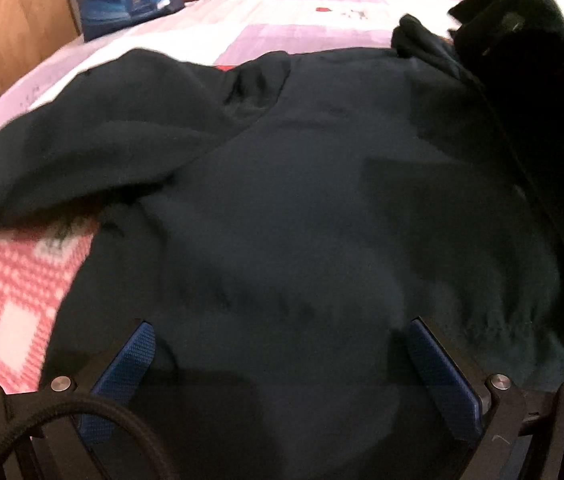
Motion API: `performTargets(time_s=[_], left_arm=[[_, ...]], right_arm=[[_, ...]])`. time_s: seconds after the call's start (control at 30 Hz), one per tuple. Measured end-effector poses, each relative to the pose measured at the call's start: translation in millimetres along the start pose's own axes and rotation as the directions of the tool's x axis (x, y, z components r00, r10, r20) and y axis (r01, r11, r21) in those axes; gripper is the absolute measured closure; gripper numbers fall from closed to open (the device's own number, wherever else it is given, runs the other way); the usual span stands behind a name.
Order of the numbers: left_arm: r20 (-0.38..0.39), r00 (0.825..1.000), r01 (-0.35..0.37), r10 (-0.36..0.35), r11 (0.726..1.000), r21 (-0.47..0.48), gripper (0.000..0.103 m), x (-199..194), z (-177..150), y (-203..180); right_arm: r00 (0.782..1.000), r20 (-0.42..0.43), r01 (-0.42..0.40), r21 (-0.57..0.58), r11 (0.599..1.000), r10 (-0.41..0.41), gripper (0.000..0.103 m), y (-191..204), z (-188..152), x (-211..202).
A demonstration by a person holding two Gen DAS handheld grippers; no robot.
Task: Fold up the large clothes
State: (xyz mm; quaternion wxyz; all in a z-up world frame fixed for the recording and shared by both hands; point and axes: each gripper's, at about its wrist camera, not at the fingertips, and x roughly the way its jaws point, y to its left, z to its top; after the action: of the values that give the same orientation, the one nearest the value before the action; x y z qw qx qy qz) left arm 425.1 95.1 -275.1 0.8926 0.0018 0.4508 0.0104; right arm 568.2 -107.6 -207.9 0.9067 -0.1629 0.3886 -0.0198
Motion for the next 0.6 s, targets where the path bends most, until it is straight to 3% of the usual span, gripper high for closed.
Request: performTargets(time_s=[0.27,0.37,0.43,0.53,0.57,0.6], left_arm=[[0.004,1.0,0.018,-0.018,0.999,-0.027,0.0,7,-3,1],[0.009,1.0,0.024,-0.023,0.999,-0.035,0.0,7,-3,2],[0.007,1.0,0.016,-0.016,0.999,-0.028,0.0,8,-4,1],[0.004,1.0,0.013,-0.013,1.0,-0.024,0.0,7,-5,1],[0.004,1.0,0.014,-0.014,1.0,-0.025,0.0,7,-5,1],[0.004,1.0,0.016,-0.016,1.0,-0.025,0.0,7,-5,2]], right_arm=[[0.999,-0.034,0.01,-0.077,0.997,-0.013,0.084,36,-14,16],[0.999,0.001,-0.052,-0.06,0.997,0.052,0.083,40,-7,5],[0.996,-0.01,-0.085,-0.107,0.991,0.084,0.083,53,-5,7],[0.989,-0.054,-0.139,-0.105,0.985,0.134,0.073,60,-3,15],[0.983,-0.062,-0.179,-0.075,0.981,0.175,0.058,57,-1,14],[0.971,-0.071,-0.232,-0.039,0.972,0.229,0.036,53,1,12]])
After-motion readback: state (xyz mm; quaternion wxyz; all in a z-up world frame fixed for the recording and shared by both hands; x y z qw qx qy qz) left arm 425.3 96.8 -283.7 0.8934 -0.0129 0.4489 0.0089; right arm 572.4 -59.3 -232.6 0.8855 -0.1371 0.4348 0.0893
